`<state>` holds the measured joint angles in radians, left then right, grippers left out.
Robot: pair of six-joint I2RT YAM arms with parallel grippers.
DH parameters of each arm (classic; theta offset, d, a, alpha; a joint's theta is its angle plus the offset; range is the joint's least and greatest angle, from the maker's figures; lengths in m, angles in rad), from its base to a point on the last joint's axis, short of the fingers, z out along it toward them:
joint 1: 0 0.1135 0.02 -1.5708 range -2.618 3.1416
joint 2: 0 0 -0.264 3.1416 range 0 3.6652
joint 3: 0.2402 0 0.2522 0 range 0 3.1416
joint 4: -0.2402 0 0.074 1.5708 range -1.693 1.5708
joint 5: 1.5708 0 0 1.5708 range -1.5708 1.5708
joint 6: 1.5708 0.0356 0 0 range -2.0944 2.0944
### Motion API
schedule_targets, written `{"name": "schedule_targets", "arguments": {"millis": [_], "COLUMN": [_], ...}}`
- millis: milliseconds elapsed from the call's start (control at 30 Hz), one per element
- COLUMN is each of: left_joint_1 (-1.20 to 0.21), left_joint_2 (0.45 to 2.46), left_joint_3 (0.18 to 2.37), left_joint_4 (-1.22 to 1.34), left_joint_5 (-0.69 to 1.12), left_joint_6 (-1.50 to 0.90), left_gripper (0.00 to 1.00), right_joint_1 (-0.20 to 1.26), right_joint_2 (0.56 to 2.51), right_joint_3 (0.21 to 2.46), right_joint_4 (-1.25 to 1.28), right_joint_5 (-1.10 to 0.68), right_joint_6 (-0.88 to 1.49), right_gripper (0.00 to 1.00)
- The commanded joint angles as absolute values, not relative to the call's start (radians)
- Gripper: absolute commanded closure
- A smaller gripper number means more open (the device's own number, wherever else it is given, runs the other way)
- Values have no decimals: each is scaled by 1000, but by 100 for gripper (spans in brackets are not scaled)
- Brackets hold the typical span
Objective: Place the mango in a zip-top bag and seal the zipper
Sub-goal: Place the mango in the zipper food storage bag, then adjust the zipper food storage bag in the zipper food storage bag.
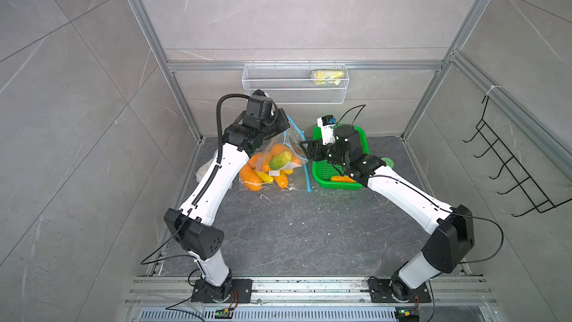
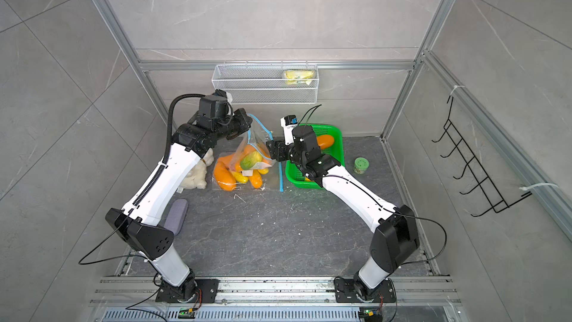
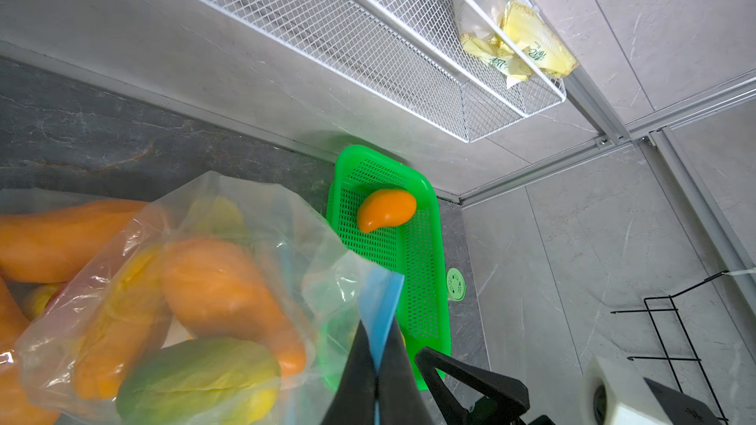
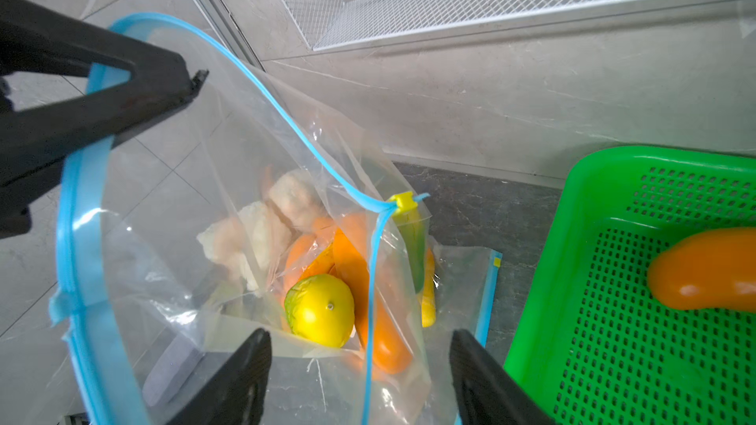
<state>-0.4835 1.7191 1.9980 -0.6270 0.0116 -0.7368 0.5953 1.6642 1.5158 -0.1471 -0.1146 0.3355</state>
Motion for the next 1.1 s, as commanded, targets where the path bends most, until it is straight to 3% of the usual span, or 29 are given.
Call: {"name": "schedule_targets", "arguments": {"millis": [0,100,233,367,433,567,767,933,1067], "left_joint_1": [-480,-480,-480,-489,-500,-535,-566,-564,-560], "left_joint_2": [1695,1682,1654,1618,1603,1560,1497,1548,1565], "left_joint_3": [1985,1963,1900,1804,1767,1694,1528,1528,1508], "left_joint_4": [-577,-567,-536,-489,-469,-436,-353,-383,-365], "left_joint_5": [59,62,72,104,115,99,59,33,23], "left_joint_6": [-749,-752,-768,-792,-799,-799,-826,-806,-811], "left_gripper": [100,100,100,100,100,100,100,100,100], "right_joint_1": [594,584,569,546,528,504,503,501,485], "right_joint_2": [1755,1787,1776,1758,1758,1764,1791,1801,1673], "right_joint_3": [1620,1668,1673,1720,1772,1881,1893,1865,1728], "right_joint_4": [-305,-365,-379,-398,-425,-475,-457,-436,-342], "right_joint_5": [-143,-149,-140,-134,-131,-119,-169,-220,-313], "right_joint_6": [374,376,374,356,343,321,324,321,325], "right_gripper": [39,49,75,85,95,100,98,85,47]}}
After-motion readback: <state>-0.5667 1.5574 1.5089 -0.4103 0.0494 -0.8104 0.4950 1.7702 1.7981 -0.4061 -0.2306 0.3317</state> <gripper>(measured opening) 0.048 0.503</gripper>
